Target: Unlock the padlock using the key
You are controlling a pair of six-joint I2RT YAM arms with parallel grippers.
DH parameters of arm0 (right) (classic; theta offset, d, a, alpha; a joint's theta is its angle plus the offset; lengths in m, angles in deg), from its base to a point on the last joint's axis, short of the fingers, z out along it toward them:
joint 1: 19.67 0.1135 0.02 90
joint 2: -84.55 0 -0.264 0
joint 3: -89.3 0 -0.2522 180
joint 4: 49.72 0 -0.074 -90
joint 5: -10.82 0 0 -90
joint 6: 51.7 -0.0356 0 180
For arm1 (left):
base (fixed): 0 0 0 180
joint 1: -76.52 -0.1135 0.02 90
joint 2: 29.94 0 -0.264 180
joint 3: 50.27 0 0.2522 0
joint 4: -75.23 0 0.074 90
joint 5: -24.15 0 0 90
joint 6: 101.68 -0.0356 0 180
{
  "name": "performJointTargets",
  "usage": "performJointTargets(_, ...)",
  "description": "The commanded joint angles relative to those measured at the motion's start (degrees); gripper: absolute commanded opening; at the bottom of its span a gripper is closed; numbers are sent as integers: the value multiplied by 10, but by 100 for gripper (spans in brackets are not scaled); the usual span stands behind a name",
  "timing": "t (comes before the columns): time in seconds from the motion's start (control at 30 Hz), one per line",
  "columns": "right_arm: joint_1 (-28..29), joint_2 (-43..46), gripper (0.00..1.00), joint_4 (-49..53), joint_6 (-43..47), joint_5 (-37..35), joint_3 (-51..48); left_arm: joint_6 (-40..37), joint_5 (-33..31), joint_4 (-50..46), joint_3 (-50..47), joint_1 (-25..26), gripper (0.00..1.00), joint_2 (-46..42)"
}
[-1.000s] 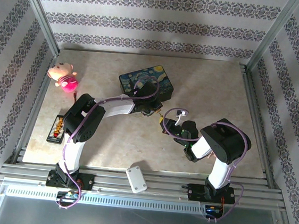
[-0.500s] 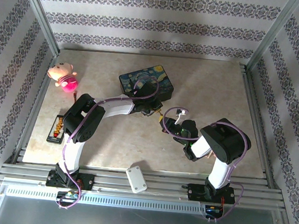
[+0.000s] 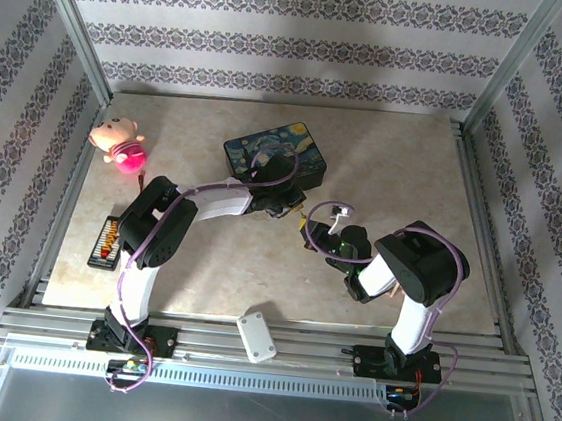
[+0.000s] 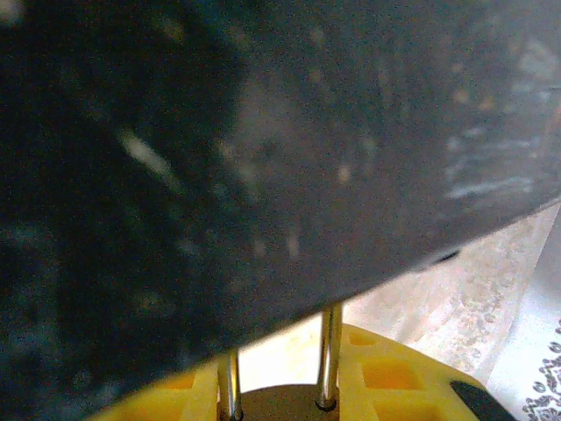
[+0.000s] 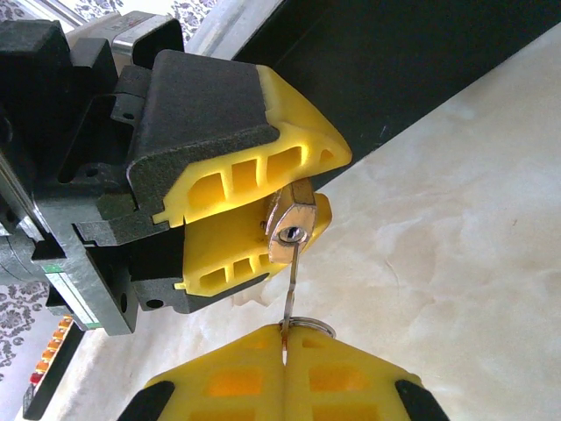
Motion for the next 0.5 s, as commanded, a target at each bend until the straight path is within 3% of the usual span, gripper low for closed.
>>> performJointTargets(0.0, -7, -1, 0, -24, -3, -6, 7, 42, 57, 46, -9, -2, 11, -15)
performJointTargets(0.47, -5, 11, 0, -24, -2, -3, 7, 46, 60, 53, -13, -2, 11, -12)
